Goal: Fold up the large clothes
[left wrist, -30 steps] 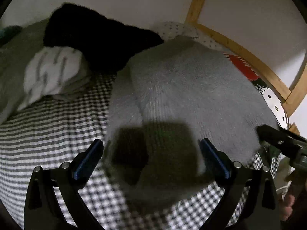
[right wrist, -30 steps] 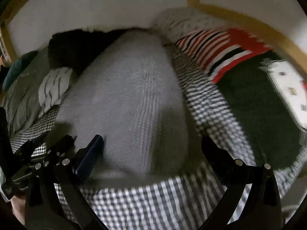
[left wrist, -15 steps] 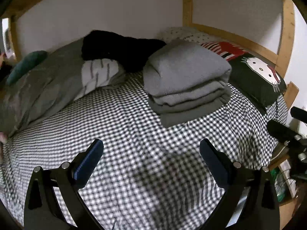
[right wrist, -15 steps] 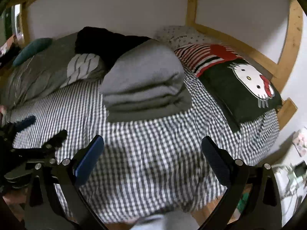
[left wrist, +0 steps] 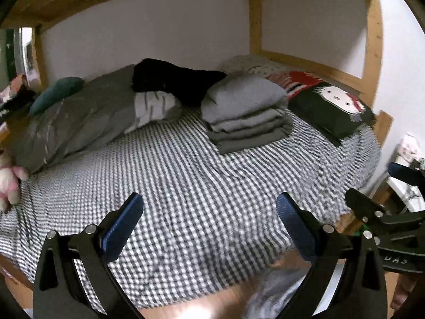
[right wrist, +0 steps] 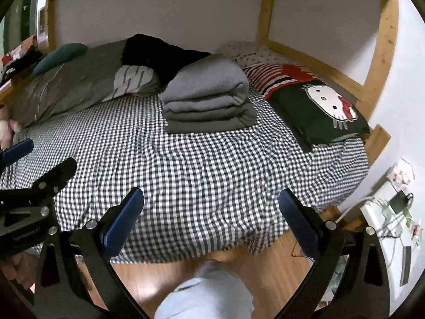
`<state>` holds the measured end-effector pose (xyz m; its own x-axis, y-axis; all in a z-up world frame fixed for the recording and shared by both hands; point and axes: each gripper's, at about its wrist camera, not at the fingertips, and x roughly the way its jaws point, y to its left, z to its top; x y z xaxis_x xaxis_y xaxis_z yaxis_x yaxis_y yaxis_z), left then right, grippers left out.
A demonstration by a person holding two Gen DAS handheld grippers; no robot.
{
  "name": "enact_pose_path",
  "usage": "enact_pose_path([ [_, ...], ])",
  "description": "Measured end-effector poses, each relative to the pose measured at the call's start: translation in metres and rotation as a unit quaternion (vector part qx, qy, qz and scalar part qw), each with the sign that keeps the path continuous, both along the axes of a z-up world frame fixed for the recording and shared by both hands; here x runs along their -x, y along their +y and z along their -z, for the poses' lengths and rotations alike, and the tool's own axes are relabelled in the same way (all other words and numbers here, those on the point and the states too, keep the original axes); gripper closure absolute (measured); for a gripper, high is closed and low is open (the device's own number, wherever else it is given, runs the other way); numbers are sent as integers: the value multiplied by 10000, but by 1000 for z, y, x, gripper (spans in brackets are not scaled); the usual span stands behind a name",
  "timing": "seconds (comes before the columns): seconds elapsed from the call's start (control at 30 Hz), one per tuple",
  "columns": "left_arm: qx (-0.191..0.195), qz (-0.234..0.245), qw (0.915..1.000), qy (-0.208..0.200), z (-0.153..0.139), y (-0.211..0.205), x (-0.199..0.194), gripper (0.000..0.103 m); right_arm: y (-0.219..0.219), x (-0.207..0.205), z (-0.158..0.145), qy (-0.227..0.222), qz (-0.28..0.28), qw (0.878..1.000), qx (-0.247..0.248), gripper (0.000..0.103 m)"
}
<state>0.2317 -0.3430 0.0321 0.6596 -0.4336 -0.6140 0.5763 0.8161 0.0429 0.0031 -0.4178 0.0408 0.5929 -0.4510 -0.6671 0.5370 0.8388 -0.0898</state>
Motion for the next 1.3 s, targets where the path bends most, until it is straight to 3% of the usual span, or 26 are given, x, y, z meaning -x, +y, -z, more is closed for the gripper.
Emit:
enact_pose_path([
  [0.17,-131,-24,9999,41,7,17,22,5,20,30,2,-8,-28,10000,-1,3],
  [0.47,-215,-70,9995,-235,-5,40,54,5,39,64,-6,-93,-6,9999,92,3],
  [1.3,-453,90,9986,-253,1,44,60,5,36,75,-6,-83,-76,9999,84,3],
])
